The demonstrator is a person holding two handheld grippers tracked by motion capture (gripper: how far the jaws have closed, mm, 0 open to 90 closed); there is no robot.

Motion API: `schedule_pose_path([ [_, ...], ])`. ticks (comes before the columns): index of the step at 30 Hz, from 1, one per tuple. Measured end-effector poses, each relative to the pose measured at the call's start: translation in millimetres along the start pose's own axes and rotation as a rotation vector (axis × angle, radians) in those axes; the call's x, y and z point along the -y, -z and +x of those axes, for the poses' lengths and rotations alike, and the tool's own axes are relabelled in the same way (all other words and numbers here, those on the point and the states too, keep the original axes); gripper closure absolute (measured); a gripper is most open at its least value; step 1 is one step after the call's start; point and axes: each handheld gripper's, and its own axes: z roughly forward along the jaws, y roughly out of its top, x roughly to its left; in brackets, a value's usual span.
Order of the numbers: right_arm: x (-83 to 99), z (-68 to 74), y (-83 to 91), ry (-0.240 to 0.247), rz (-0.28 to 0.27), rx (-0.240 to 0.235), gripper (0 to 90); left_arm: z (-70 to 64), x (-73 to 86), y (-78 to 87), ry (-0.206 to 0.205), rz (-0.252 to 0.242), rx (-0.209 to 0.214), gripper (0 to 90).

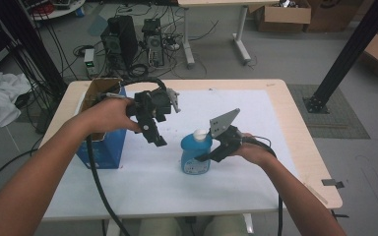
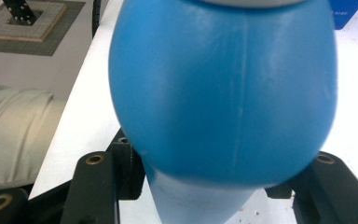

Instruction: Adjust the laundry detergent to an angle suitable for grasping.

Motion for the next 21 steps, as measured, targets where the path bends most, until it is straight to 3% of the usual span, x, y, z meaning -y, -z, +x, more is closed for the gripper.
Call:
schedule_pose_path([
  [21,-0.4,1.0,0.3,-0.002,0.004,0.007,40.3,-0.1,1.1,-0.9,0.004,-0.001,-0.001,20.6],
])
